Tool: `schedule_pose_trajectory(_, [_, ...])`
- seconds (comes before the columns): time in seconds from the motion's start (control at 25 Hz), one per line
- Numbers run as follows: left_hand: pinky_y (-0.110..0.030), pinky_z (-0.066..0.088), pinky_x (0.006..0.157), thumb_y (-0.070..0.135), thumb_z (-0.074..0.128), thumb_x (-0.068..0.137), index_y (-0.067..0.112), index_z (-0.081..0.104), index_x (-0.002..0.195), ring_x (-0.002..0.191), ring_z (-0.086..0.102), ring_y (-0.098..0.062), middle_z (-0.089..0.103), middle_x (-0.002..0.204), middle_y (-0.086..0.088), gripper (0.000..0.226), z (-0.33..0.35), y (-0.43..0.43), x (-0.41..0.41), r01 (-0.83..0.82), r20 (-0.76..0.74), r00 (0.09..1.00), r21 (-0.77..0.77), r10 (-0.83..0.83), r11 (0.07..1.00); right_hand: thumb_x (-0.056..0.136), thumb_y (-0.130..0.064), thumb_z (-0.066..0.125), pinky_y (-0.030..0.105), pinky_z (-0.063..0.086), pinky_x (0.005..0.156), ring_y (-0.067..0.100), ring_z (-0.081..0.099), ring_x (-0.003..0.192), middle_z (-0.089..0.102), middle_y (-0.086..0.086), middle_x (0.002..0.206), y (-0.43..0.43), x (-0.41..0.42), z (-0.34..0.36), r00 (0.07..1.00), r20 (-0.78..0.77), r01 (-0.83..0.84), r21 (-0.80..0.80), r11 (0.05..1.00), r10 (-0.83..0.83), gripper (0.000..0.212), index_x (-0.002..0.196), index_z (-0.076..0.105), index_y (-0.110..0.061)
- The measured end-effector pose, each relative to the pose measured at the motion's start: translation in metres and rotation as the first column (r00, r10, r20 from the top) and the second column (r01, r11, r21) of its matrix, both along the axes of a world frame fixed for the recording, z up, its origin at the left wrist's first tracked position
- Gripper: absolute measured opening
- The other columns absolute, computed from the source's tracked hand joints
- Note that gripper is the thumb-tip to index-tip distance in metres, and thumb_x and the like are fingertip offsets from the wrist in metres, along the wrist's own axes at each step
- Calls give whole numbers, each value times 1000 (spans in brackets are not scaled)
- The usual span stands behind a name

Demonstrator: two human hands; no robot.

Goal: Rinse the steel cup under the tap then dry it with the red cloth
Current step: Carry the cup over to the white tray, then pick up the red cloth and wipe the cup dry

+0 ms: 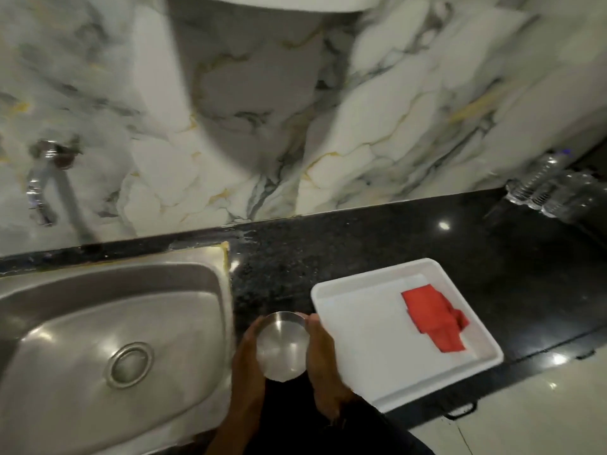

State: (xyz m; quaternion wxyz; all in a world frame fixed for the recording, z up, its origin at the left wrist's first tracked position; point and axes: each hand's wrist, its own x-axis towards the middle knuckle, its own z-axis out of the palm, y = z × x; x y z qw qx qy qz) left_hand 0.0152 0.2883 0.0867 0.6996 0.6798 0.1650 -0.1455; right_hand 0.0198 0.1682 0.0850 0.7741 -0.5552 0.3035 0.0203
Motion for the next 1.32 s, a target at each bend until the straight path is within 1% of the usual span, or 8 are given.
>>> schedule_pose_trajectory(0.12, [-43,46,120,90,44,84,27,73,119,134,65,-23,71,139,-3,78,-1,-86,-14,-90,46,995,134,84,987,117,-49,38,47,48,121,17,72,126,81,-5,130,-117,-7,-7,991,-96,-126,-414,901,94,49,128,82,-30])
schedule_pose_trajectory(0.24, [-14,46,90,35,41,113,29,74,120,132,64,-24,73,132,-6,35,-7,-143,-17,-161,50,986,41,159,986,115,-40,47,40,35,129,25,55,148,66,4,154,-251,1,-8,935,-341,-347,-837,424,92,43,148,67,-21])
schedule_pose_trajectory(0.32, [-9,46,80,27,39,114,30,75,121,121,67,-13,75,125,-3,36,-10,-163,-17,-188,32,982,74,186,979,109,-42,51,47,37,125,32,52,148,60,8,154,-313,12,-2,831,-556,-552,-816,173,23,47,149,62,-21])
schedule_pose_trajectory(0.48, [-34,58,97,37,41,112,33,78,122,115,71,-18,75,129,-4,38,-17,-193,-15,-229,-42,972,65,232,971,95,-59,70,52,57,110,36,64,133,66,14,143,-350,37,-9,622,-777,-768,-629,122,-90,68,145,60,-13])
schedule_pose_trajectory(0.64, [-60,52,115,49,42,107,43,82,112,127,64,-31,72,132,-1,41,-18,-200,-11,-246,-107,960,107,257,963,98,-57,72,55,53,117,39,61,141,61,19,153,-350,55,-35,597,-791,-764,-612,205,-132,80,156,50,-8])
schedule_pose_trajectory(0.84, [-34,57,85,51,43,107,46,81,113,118,69,-26,77,118,12,39,-21,-199,-11,-309,-62,947,104,316,945,109,-44,62,53,48,123,38,60,144,61,18,157,-366,59,-48,564,-823,-819,-568,82,-73,60,157,51,-10])
schedule_pose_trajectory(1.04, [-49,55,108,70,47,88,47,83,116,126,70,-25,83,121,13,51,-35,-178,-13,-365,-63,928,33,366,930,94,-47,74,47,50,118,32,63,136,71,7,139,-372,46,-33,702,-712,-705,-698,129,-18,54,138,66,-17])
schedule_pose_trajectory(1.32, [-29,50,102,53,42,104,56,81,113,111,72,9,81,117,29,39,-27,-93,-22,-468,70,883,77,464,880,88,-7,88,50,67,85,27,78,107,79,5,121,-295,17,-12,945,-264,-313,-549,775,194,49,127,64,-23])
